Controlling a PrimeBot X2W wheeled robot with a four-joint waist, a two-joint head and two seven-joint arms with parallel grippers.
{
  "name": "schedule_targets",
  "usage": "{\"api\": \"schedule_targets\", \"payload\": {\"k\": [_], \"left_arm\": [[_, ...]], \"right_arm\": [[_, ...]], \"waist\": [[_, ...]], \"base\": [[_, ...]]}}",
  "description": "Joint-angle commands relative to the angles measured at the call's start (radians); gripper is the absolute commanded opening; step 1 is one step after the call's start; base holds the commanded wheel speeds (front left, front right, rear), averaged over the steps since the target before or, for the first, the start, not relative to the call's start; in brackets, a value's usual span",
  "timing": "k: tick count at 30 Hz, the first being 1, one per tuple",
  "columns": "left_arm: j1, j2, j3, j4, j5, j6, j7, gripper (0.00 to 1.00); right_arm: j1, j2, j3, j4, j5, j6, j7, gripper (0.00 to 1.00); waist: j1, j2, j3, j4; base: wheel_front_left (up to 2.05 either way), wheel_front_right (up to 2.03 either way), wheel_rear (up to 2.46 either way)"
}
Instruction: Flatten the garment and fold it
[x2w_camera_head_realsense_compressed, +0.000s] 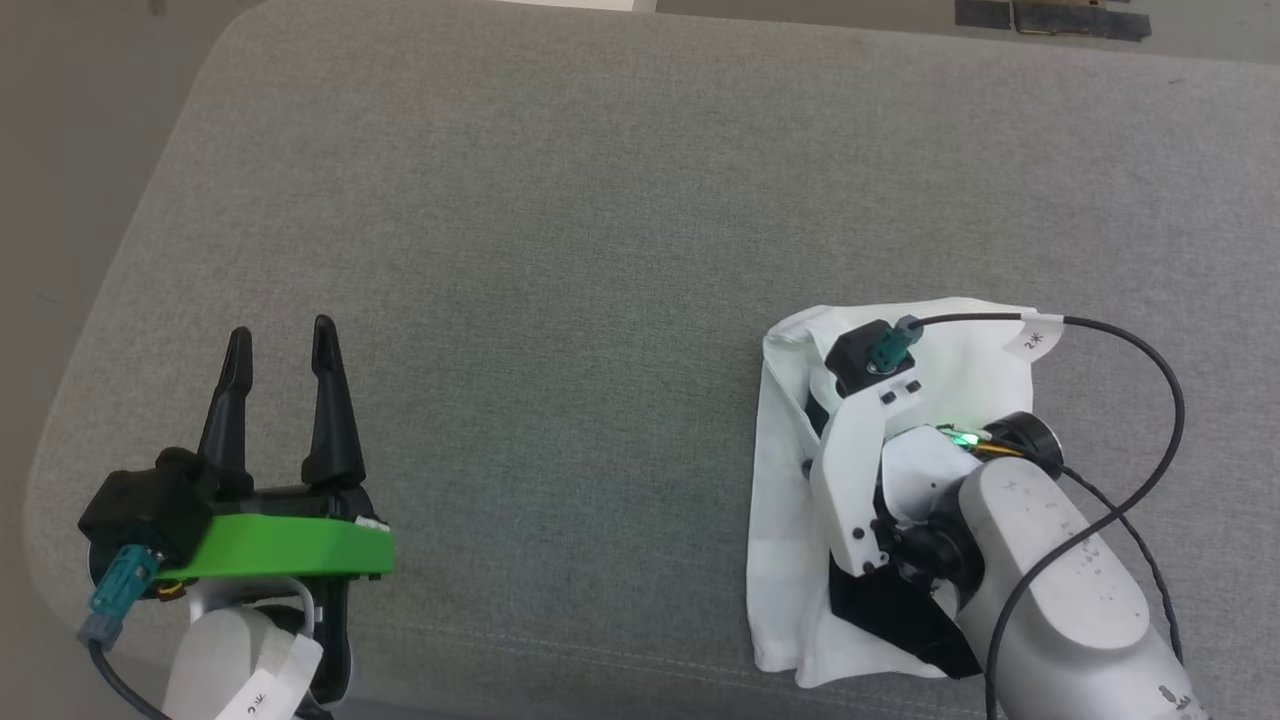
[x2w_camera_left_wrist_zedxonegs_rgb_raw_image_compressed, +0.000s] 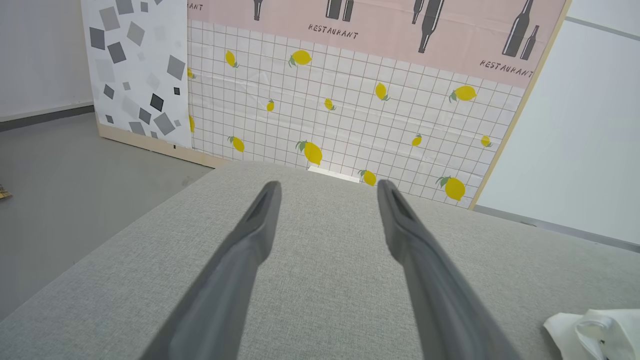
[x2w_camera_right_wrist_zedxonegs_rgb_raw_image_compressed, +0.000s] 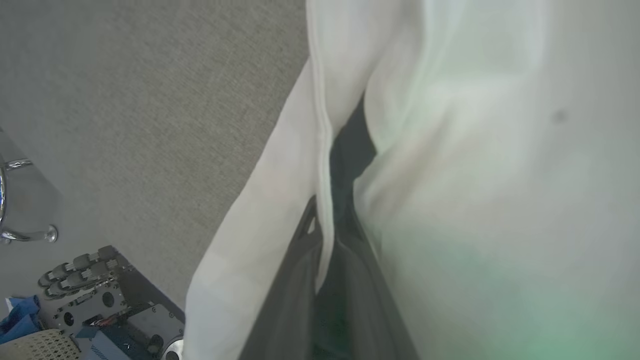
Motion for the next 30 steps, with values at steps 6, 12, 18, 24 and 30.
{"api": "schedule_targets", "payload": {"k": [6, 12, 18, 24, 30], "left_arm": [[-0.001, -0.003, 0.005, 0.006, -0.002, 0.001, -0.004, 1.0], [0.016, -0.003, 0.014, 0.01, 0.007, 0.0, -0.004, 1.0], [0.026, -0.003, 0.012, 0.006, 0.011, -0.001, -0.004, 1.0], [0.023, -0.003, -0.005, 0.006, 0.016, -0.003, -0.004, 1.0], [0.017, -0.003, -0.009, 0.005, 0.017, -0.004, -0.004, 1.0]], "right_arm": [[-0.029, 0.02, 0.051, 0.032, 0.032, -0.002, -0.085, 1.0], [-0.038, 0.026, 0.105, -0.076, 0.111, -0.002, -0.144, 1.0], [0.001, 0.0, -0.015, -0.211, 0.067, -0.002, -0.197, 1.0], [0.134, -0.012, -0.223, -0.3, -0.069, -0.002, -0.179, 1.0], [0.247, 0.011, -0.311, -0.321, -0.119, -0.002, -0.121, 1.0]], "waist": [[0.0, 0.0, -0.026, -0.022], [0.0, 0.0, -0.07, -0.065], [0.0, 0.0, -0.094, -0.105], [0.0, 0.0, -0.089, -0.117], [0.0, 0.0, -0.066, -0.122]], "base": [[0.0, 0.0, 0.0], [0.0, 0.0, 0.0], [0.0, 0.0, 0.0], [0.0, 0.0, 0.0], [0.0, 0.0, 0.0]]}}
